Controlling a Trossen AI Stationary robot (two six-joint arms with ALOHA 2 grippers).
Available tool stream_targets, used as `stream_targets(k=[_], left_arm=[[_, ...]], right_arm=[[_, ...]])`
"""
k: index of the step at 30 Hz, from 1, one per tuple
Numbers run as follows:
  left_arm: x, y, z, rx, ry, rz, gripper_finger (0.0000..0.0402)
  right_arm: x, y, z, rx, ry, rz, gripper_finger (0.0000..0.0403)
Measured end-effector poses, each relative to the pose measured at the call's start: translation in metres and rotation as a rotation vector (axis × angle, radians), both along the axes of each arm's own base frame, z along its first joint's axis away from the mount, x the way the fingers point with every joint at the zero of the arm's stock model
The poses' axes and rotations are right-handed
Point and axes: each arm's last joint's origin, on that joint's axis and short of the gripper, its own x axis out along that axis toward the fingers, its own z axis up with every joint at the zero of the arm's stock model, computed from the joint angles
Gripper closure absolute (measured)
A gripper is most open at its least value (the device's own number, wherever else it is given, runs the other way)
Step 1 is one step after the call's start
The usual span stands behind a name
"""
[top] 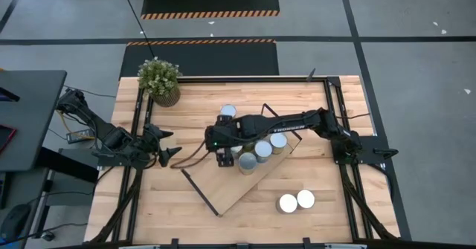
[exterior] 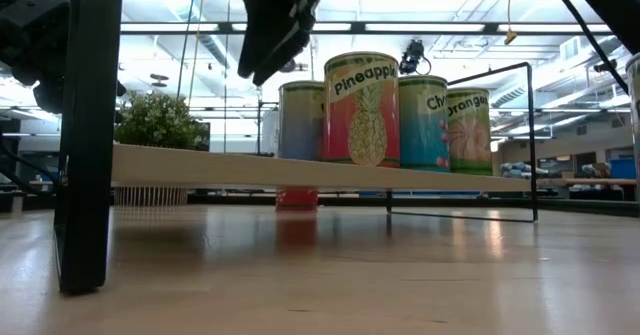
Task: Pick and place cans onto a shelf
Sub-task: Put the canned pineapple on the shelf
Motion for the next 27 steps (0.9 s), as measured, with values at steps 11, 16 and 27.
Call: stream_targets(k=[11,16,27], left_arm=[[0.000,0.000,0.000,0.012,0.005,-0.008,0.0002],[0.000,0.000,0.000,0.028,0.002,-0.003,0.0002],[0.004,-0.001,0.005,0.119,-0.029,-0.027,0.0002]], right_arm=[[-0.020,0.075,0.001,0.026,0.043,0.097,0.0030],[-0.034,0.108,0.003,0.034,0.054,0.117,0.0030],[-0.078,0.151,-0.010,0.154,0.267,-0.192,0.0030]])
